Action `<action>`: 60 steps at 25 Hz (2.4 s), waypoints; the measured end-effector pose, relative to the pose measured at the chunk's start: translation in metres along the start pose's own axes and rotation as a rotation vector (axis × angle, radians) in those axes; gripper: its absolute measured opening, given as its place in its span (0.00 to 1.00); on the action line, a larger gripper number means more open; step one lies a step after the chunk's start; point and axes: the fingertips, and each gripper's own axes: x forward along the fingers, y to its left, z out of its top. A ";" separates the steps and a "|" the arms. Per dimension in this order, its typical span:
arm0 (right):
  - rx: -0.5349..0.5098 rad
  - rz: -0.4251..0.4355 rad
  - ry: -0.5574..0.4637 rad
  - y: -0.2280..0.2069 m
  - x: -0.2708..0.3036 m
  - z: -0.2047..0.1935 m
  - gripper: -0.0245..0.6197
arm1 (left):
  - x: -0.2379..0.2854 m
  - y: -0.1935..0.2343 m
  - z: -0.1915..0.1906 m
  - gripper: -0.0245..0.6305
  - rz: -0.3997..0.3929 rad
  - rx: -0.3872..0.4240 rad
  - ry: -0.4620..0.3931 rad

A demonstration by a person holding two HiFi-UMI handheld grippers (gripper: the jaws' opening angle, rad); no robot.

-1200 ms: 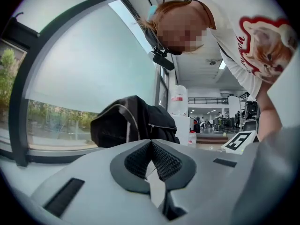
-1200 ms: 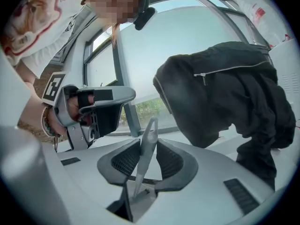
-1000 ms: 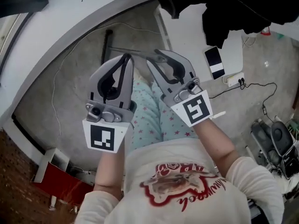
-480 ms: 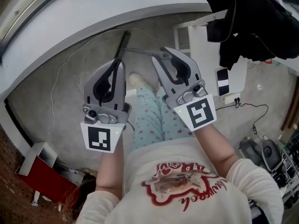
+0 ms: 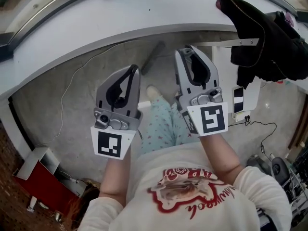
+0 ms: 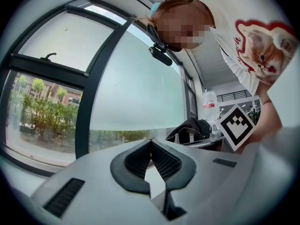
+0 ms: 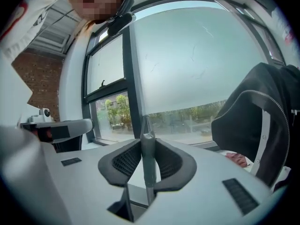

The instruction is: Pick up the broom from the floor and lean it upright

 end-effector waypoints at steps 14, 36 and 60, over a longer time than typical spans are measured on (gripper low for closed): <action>0.120 -0.224 -0.047 -0.036 0.067 0.034 0.20 | 0.016 0.047 0.017 0.07 -0.005 0.001 -0.023; 0.206 -0.655 -0.135 -0.028 0.131 0.037 0.21 | 0.065 0.160 0.050 0.07 -0.417 0.032 -0.002; 0.148 -0.743 -0.168 -0.013 0.108 0.038 0.20 | 0.062 0.168 0.037 0.07 -0.557 -0.012 0.006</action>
